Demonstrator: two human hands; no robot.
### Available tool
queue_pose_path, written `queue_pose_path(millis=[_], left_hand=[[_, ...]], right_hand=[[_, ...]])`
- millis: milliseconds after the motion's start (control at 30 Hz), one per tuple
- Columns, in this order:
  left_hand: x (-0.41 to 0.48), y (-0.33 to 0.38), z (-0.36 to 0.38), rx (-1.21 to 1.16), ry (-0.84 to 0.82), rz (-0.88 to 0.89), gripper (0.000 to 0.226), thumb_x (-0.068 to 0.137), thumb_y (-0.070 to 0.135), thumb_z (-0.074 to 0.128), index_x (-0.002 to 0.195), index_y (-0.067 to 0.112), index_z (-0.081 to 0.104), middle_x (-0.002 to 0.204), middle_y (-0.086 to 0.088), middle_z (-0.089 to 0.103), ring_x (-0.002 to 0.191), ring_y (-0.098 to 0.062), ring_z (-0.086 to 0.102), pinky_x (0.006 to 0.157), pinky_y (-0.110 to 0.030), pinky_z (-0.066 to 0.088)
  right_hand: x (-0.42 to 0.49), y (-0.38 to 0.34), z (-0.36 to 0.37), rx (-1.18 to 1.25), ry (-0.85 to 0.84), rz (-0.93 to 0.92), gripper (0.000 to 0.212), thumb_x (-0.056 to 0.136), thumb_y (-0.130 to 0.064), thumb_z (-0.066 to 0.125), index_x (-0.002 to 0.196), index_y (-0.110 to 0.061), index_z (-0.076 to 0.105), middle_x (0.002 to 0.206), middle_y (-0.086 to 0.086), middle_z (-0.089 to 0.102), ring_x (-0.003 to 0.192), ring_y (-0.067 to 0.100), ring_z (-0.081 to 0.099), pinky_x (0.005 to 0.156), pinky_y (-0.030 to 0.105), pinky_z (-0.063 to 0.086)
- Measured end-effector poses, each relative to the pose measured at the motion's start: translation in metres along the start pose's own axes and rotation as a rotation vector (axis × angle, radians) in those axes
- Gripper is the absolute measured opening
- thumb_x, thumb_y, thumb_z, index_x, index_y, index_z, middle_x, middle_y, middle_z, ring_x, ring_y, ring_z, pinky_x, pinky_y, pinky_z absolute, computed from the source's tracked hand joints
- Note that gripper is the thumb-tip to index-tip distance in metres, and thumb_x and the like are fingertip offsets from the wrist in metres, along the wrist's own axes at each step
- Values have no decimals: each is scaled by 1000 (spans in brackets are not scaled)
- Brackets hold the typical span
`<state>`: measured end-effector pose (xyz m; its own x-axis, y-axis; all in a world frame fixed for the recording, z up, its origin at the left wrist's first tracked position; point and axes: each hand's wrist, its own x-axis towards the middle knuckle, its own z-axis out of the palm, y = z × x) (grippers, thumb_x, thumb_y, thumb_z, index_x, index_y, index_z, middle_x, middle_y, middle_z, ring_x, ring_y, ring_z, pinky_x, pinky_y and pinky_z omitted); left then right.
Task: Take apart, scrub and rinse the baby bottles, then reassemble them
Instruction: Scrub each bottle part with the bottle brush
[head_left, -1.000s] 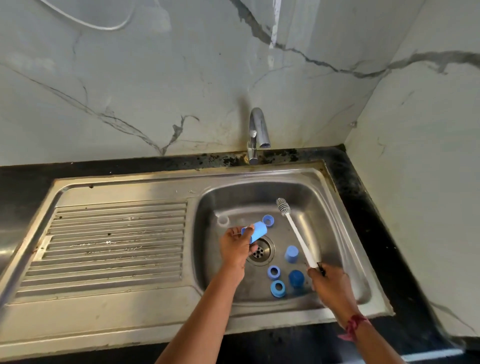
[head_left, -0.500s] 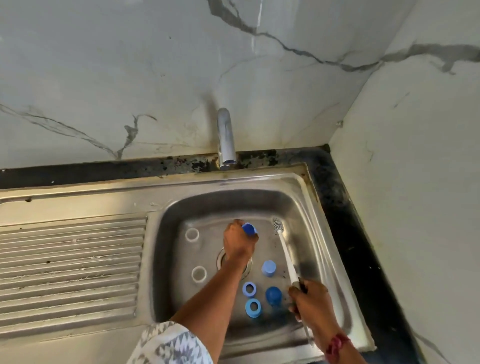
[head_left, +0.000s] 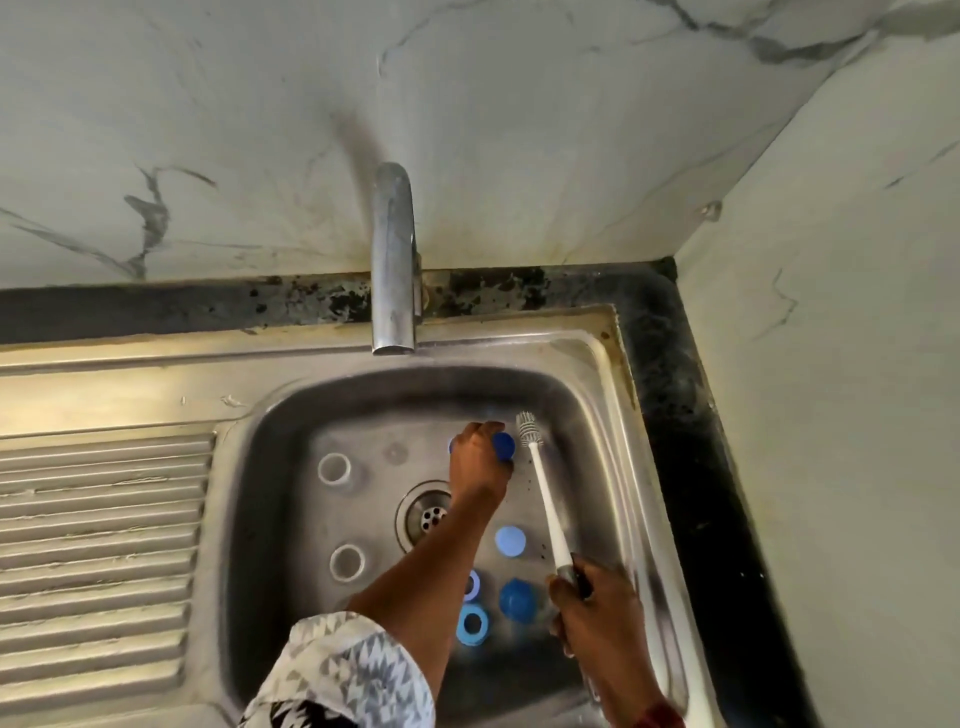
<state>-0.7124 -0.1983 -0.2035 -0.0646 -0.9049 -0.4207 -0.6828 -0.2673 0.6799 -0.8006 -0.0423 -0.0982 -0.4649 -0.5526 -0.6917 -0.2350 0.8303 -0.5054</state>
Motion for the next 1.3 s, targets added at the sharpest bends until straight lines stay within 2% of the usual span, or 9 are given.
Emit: queue_pose_path(millis=[167,400,533,667,733,867,1033,1200,1300], left_hand=[[0,-1,3,-40,-15,21,61,84,2,72,140,17,51,143,-5,50,133,-23,45,112,-33,37],[-10,-8,-6,-94,104,3,67,77,-3,77,137,16,53,138,-7,52,121,-25,55,100,-32,50],[-37,-14,-33,-197,208,-19,56,72,-8,74,122,13,62,116,-5,63,99,-20,64,77,-21,50],[-67,-25,-69,-237,239,-36,44,71,-2,78,107,20,65,87,7,65,72,-5,61,63,-7,46],[-81,-31,-89,-273,262,-46,38,70,0,79,100,20,66,81,9,65,70,-7,62,63,-9,46],[-113,-50,-130,-236,277,-66,32,71,6,81,95,21,66,84,5,69,73,-11,65,73,-22,49],[-153,-80,-160,14,339,-62,34,67,10,83,98,12,69,86,-2,70,78,-20,65,79,-29,51],[-172,-103,-161,259,228,-99,63,73,27,83,128,10,58,122,-13,64,117,-32,56,93,-38,46],[-174,-106,-153,280,161,-122,73,71,27,82,136,15,50,128,-12,55,120,-31,55,93,-39,47]], right_hand=[[7,8,7,-43,12,3,7,92,-31,66,87,-28,62,76,1,68,73,17,68,73,39,61],[7,6,11,-25,26,-63,12,92,-25,63,81,-24,66,64,-1,64,65,17,65,62,31,54],[-4,-4,10,51,-50,-82,8,95,-20,61,88,-20,65,71,4,66,61,15,61,55,23,50],[-7,-11,9,91,-89,-52,11,95,-13,59,85,-10,63,67,5,60,55,13,57,47,22,44],[-6,-15,10,112,-109,-29,10,94,-11,59,85,-8,64,65,5,59,52,13,56,46,24,44],[-15,-23,10,189,-129,8,11,91,-6,58,83,-3,66,61,6,60,47,14,53,43,24,41],[-31,-28,5,237,-116,-3,11,86,1,58,78,-1,65,45,3,57,38,13,48,40,21,37],[-48,-23,2,248,-86,-45,13,84,4,57,73,-1,62,42,4,55,32,10,46,36,17,34],[-61,-20,6,248,-83,-57,13,84,5,56,73,2,62,40,3,52,30,10,43,34,16,33]])
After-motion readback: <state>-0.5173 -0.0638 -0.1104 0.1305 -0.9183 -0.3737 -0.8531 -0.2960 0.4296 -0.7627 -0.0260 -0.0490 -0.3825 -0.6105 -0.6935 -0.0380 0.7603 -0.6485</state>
